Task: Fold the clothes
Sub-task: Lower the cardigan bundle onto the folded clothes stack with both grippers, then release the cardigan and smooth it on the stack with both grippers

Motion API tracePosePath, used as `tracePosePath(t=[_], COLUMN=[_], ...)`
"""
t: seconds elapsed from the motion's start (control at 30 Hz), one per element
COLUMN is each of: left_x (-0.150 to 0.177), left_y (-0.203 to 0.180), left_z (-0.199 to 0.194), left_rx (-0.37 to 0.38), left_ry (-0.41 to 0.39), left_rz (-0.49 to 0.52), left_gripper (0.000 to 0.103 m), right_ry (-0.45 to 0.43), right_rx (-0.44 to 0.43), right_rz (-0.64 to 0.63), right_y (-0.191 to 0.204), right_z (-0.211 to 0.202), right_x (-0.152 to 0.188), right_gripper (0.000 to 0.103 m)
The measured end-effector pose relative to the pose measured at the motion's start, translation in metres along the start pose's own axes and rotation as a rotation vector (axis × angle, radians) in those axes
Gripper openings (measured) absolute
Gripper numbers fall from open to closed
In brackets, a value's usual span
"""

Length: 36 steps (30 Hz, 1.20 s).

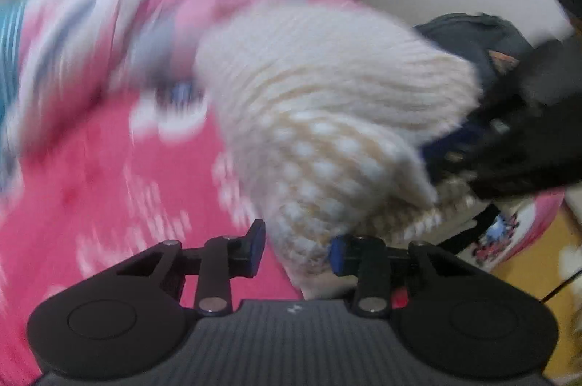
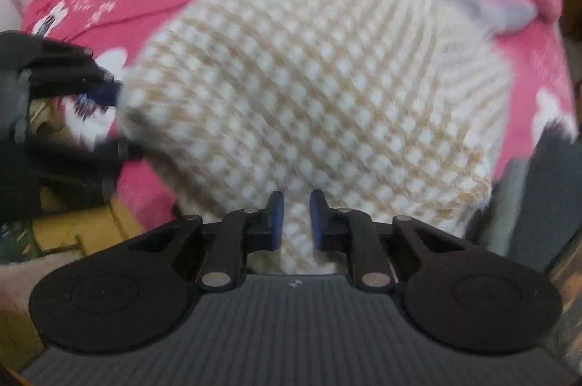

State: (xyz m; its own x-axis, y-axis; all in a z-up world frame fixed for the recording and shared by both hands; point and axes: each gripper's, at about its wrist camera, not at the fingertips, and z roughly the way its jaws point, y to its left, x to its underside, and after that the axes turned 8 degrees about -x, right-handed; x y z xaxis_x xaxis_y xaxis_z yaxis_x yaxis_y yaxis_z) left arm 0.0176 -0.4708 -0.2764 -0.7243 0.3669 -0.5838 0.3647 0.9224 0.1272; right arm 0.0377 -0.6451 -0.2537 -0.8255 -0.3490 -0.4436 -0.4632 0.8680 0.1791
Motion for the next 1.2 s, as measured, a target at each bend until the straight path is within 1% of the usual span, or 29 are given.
tracePosePath(t=[0.07,0.13,0.17,0.23,0.3,0.33,0.4,0.43,0.47,0.53,0.6,0.63,0.67,0.73,0.8,0.83,0.87,0.9,0.93,0.97,1.0,1.03,1.1,1.2], left_x=[0.01,0.014,0.014,0.014,0.009,0.006,-0.005,-0.013,-0.021,-0.034,-0.038,-0.038,-0.037,-0.032,-0.029,-0.028,-0.027,-0.026,-0.026,-0.026,-0.026,-0.027,-0.034,-0.044], left_y=[0.012,0.026,0.033,0.043,0.055,0.061,0.068,0.067,0.064,0.057,0.055,0.056,0.056,0.055,0.051,0.05,0.049,0.049,0.051,0.051,0.051,0.049,0.044,0.047], left_z=[0.007,0.009,0.005,-0.01,-0.035,-0.045,-0.057,-0.056,-0.054,-0.041,-0.025,-0.02,-0.015,-0.013,-0.012,-0.01,-0.008,-0.005,-0.003,0.0,0.002,0.003,0.0,-0.003], left_rx=[0.031,0.08,0.102,0.133,0.14,0.143,0.159,0.172,0.185,0.213,0.232,0.242,0.249,0.25,0.236,0.23,0.224,0.22,0.22,0.228,0.243,0.252,0.239,0.239], left_ry=[0.049,0.089,0.097,0.088,0.046,0.022,-0.021,-0.033,-0.041,-0.031,-0.012,-0.001,0.01,0.018,0.027,0.033,0.039,0.046,0.053,0.065,0.071,0.066,0.047,0.06], left_rz=[-0.097,-0.198,-0.216,-0.202,-0.196,-0.213,-0.255,-0.266,-0.274,-0.284,-0.317,-0.334,-0.344,-0.332,-0.287,-0.266,-0.247,-0.236,-0.228,-0.221,-0.213,-0.201,-0.163,-0.147], left_gripper=[0.038,0.041,0.041,0.041,0.041,0.041,0.047,0.054,0.058,0.059,0.063,0.063,0.065,0.065,0.066,0.066,0.066,0.067,0.068,0.07,0.07,0.071,0.071,0.071], right_ry=[0.005,0.006,0.006,-0.001,-0.009,-0.011,-0.009,-0.007,-0.003,0.013,0.034,0.028,-0.003,-0.091,-0.163,-0.178,-0.167,-0.124,-0.061,0.002,0.043,0.029,0.029,0.028], right_rx=[-0.017,-0.018,-0.017,-0.014,-0.008,-0.006,-0.005,-0.005,-0.003,0.004,0.018,0.036,0.047,0.035,0.07,0.084,0.093,0.107,0.124,0.142,0.151,0.137,0.123,0.102], right_rz=[0.027,0.03,0.03,0.053,0.068,0.07,0.068,0.065,0.06,0.044,0.024,0.016,0.014,0.023,-0.03,-0.059,-0.07,-0.065,-0.057,-0.057,-0.048,-0.022,0.0,0.033], right_y=[-0.001,-0.001,-0.002,-0.006,-0.01,-0.011,-0.011,-0.011,-0.01,-0.007,-0.004,0.004,0.003,-0.002,-0.002,-0.003,-0.006,-0.014,-0.026,-0.037,-0.048,-0.055,-0.062,-0.072], right_z=[0.001,0.002,0.002,-0.004,-0.009,-0.011,-0.015,-0.017,-0.019,-0.022,-0.031,-0.035,-0.047,-0.072,-0.085,-0.083,-0.075,-0.058,-0.034,-0.01,0.009,0.014,0.01,0.004], right_x=[0.004,0.005,0.005,0.004,0.002,0.002,0.001,-0.001,-0.001,-0.001,-0.008,-0.015,-0.023,-0.044,-0.069,-0.079,-0.085,-0.088,-0.085,-0.072,-0.062,-0.057,-0.06,-0.064], right_gripper=[0.012,0.011,0.011,0.011,0.011,0.012,0.012,0.012,0.012,0.012,0.012,0.012,0.012,0.012,0.012,0.012,0.012,0.012,0.012,0.01,0.01,0.01,0.009,0.009])
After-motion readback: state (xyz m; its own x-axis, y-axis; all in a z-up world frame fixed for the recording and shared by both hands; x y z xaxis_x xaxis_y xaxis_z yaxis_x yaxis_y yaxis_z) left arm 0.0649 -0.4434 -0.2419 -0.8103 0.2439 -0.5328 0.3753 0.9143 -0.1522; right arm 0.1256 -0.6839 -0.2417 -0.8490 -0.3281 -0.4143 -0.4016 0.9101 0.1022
